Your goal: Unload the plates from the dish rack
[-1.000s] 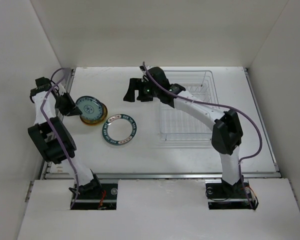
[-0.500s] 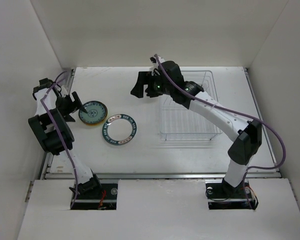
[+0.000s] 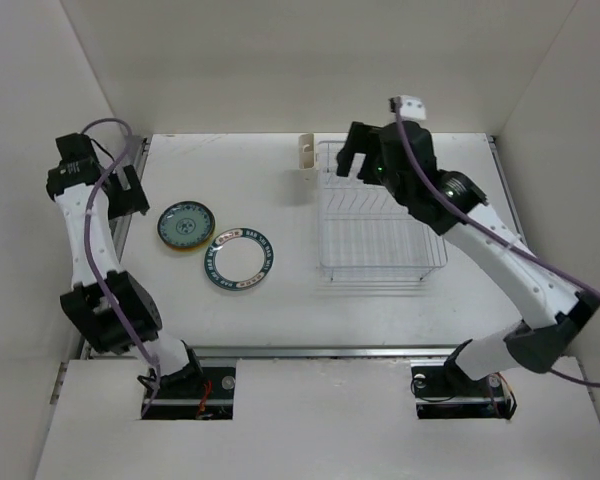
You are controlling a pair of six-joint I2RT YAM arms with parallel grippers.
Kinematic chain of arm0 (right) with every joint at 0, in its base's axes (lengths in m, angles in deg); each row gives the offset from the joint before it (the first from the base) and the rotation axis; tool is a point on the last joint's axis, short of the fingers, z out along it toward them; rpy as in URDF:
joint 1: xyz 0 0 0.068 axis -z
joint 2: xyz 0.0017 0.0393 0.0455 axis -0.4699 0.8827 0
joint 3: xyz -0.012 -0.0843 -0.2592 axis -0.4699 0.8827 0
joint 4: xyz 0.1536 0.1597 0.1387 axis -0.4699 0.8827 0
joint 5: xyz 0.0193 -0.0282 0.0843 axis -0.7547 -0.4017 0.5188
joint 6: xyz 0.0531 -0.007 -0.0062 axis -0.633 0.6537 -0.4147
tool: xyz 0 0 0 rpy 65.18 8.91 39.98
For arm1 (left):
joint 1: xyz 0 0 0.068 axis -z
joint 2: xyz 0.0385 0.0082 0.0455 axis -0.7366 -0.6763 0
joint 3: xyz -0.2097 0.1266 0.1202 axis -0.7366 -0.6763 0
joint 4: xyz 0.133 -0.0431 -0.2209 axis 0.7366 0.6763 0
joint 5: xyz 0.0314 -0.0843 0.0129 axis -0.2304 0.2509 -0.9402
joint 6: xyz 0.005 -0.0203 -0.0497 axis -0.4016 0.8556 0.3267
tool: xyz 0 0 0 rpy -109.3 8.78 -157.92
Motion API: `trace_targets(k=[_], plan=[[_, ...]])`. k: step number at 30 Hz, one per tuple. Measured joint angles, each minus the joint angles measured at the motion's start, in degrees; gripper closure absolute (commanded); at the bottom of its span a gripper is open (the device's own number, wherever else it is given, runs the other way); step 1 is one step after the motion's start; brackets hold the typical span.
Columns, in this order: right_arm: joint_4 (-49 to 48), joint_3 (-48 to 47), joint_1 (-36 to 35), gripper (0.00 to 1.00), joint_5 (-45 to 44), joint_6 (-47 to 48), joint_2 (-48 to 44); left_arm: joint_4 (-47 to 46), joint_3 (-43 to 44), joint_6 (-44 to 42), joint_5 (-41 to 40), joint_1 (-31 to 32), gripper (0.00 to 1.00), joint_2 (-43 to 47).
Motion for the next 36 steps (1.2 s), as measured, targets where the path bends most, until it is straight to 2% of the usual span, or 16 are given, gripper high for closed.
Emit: trace_targets(k=[6,12,22,36], plan=[[5.40,7.67,0.17,0.00,-26.01,-0.07,-14.60,-4.46,-0.90,3.19,-20.92,-0.50,0.01,13.99],[7.21,12.72,0.17,0.00,-38.34,-0.44,-25.53,-3.04,-0.68,3.65,-28.92,-0.57,0.01,15.26],[7.87,16.13,0.15,0.00,-41.35,-0.50,-33.55,-0.72,-4.13,4.52,-28.48,-0.57,0.01,16.24],[9.57,18.75,0.15,0.00,-39.78,-1.70,-35.32,0.09,-4.63,4.52,-24.68,-0.57,0.01,19.23]])
